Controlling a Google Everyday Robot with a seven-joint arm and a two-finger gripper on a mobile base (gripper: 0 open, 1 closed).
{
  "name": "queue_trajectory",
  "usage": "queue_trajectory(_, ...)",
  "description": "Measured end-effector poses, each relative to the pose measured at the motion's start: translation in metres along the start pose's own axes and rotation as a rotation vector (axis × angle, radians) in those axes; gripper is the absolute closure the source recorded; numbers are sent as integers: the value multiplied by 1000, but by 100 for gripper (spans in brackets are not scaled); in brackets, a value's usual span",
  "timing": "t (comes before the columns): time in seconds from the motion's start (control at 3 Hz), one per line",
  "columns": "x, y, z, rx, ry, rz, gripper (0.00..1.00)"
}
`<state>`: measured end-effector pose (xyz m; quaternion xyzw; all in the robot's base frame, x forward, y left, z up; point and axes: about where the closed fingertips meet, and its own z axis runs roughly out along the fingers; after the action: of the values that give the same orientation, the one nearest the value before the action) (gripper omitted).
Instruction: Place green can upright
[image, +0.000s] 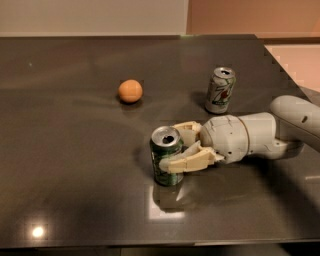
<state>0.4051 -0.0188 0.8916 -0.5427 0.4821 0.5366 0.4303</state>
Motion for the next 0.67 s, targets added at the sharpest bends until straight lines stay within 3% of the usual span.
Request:
queue_trajectory(0.33, -1, 0, 2, -3, 2, -1, 12)
queue_trajectory(0.67, -2, 1, 4, -6, 3, -3, 0)
